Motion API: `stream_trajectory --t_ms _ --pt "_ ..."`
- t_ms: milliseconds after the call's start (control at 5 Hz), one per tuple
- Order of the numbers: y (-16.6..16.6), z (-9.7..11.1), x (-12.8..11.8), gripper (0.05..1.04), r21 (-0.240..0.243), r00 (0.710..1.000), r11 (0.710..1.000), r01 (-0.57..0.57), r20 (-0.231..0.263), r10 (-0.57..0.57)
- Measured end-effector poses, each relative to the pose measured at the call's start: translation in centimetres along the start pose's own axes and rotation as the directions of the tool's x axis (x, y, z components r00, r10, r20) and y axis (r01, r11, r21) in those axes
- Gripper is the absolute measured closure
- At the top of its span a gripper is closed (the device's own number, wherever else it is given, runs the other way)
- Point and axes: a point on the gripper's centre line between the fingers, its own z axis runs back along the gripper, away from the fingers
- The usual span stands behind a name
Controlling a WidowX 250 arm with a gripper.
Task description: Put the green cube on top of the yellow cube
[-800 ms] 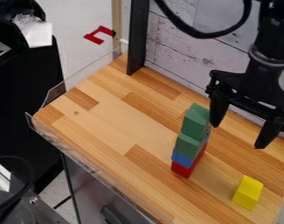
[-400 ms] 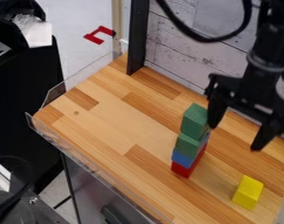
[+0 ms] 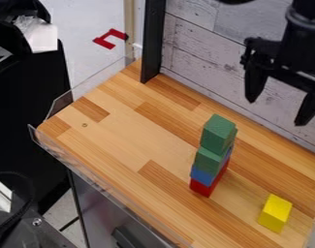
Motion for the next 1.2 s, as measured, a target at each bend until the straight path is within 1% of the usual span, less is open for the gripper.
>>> stream_trajectory --t_ms 200,400,600,800,1000,1200 --pt "0.4 2.1 -0.5 0.084 -0.006 1.000 1.000 -0.022 0.011 0.022" --pt "2.4 3.4 -1.4 0.083 0.003 0.996 0.996 -0.089 -0.001 0.089" --pt "5.4 2.1 -3.3 0.083 0.010 0.983 0.986 -0.168 -0.066 0.169" --pt "5.7 0.6 -3.0 0.083 -0.021 0.984 0.986 -0.164 -0.077 0.162" --pt "5.5 -0.3 -3.1 0.084 -0.049 0.987 0.989 -0.140 -0.087 0.135" --pt "5.2 -0.5 -3.0 0.084 -0.061 0.987 0.988 -0.140 -0.089 0.134"
